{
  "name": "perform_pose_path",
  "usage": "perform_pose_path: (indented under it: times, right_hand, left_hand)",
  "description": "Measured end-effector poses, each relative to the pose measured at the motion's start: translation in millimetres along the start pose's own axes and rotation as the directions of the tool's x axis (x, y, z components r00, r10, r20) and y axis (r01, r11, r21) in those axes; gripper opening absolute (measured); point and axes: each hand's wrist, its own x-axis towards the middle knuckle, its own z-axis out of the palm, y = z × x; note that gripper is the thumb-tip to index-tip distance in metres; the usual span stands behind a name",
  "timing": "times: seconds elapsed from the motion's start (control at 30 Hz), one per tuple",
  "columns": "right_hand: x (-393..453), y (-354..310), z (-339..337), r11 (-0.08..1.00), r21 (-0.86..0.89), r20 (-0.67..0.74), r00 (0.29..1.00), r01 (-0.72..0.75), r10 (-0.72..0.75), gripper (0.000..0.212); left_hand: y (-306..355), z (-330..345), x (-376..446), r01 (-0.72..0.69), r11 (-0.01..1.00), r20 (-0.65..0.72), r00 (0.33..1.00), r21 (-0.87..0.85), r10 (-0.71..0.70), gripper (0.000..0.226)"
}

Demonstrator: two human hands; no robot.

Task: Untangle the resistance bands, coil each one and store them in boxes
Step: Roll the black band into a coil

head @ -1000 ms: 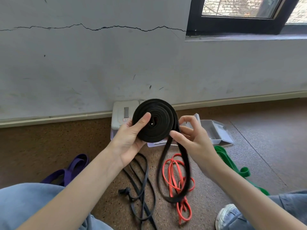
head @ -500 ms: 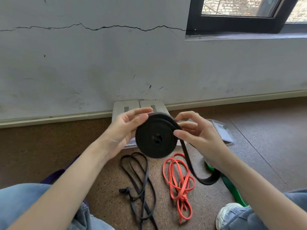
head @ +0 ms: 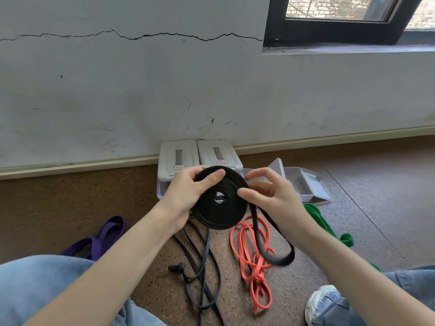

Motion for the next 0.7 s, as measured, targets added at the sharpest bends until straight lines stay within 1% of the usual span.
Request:
perform_pose_path:
  times: [0.07, 0.13, 0.2, 0.27, 0.3, 0.37, 0.4, 0.47, 0.53, 0.6, 0.63, 0.7]
  right_hand:
    - [-2.2, 9.5, 10.7, 0.999, -0.044, 0.049, 0.999, -0.022, 0.024, 0.040]
    - [-3.1, 15.0, 16.2, 0.997, -0.071, 0.053, 0.999, 0.008, -0.004, 0.042]
    - [-2.0, 12.9, 12.3, 0.994, -0.107, 0.060, 0.998, 0.037, -0.031, 0.041]
    - [-0.5, 8.8, 6.0, 0.981, -0.182, 0.128, 0.991, 0.065, -0.042, 0.042]
    - [-0.7, 7.7, 4.3, 0.972, -0.220, 0.168, 0.985, 0.084, -0.047, 0.042]
    - [-2.2, 6.4, 3.8, 0.966, -0.238, 0.202, 0.978, 0.099, -0.050, 0.043]
    - [-2.4, 5.7, 4.1, 0.968, -0.229, 0.194, 0.979, 0.100, -0.055, 0.041]
    - [-1.9, 4.3, 4.6, 0.979, -0.179, 0.130, 0.989, 0.094, -0.071, 0.035]
    - [-0.8, 3.8, 6.2, 0.990, -0.113, 0.064, 0.995, 0.086, -0.079, 0.031]
    - [-0.6, 4.5, 10.4, 0.990, -0.118, 0.057, 0.996, 0.078, -0.072, 0.030]
    - [-0.5, 5.3, 11.4, 0.987, -0.142, 0.070, 0.996, 0.073, -0.063, 0.030]
    - [0.4, 3.3, 8.7, 0.984, -0.173, 0.102, 0.994, 0.049, -0.031, 0.030]
  left_hand:
    - [-4.2, -2.0, 2.0, 0.035, 0.995, -0.074, 0.996, -0.091, -0.042, 0.017]
    - [-6.8, -4.2, 3.9, 0.093, 0.988, -0.095, 0.990, -0.119, -0.105, 0.016]
    - [-5.4, -9.5, 4.2, 0.179, 0.976, -0.002, 0.984, -0.124, -0.181, 0.023]
    - [-1.6, -17.3, 4.0, 0.223, 0.973, 0.119, 0.969, -0.054, -0.216, 0.036]
    - [-1.3, -19.3, 3.2, 0.219, 0.976, 0.162, 0.963, -0.007, -0.215, 0.040]
    - [-4.6, -15.6, 0.6, 0.173, 0.984, 0.206, 0.962, 0.048, -0.179, 0.036]
    - [-6.2, -11.5, -0.2, 0.148, 0.988, 0.192, 0.969, 0.047, -0.154, 0.032]
    - [-7.0, -4.4, 0.8, 0.118, 0.993, 0.097, 0.989, -0.031, -0.115, 0.026]
    - [-6.3, -2.1, 4.6, 0.123, 0.977, -0.028, 0.991, -0.177, -0.130, 0.019]
    - [-7.2, -1.6, 6.7, 0.124, 0.955, -0.111, 0.981, -0.268, -0.158, 0.012]
    - [-9.0, -1.1, 6.7, 0.126, 0.953, -0.121, 0.979, -0.277, -0.165, 0.011]
    - [-11.4, -2.0, 6.2, 0.167, 0.951, -0.095, 0.976, -0.261, -0.197, 0.012]
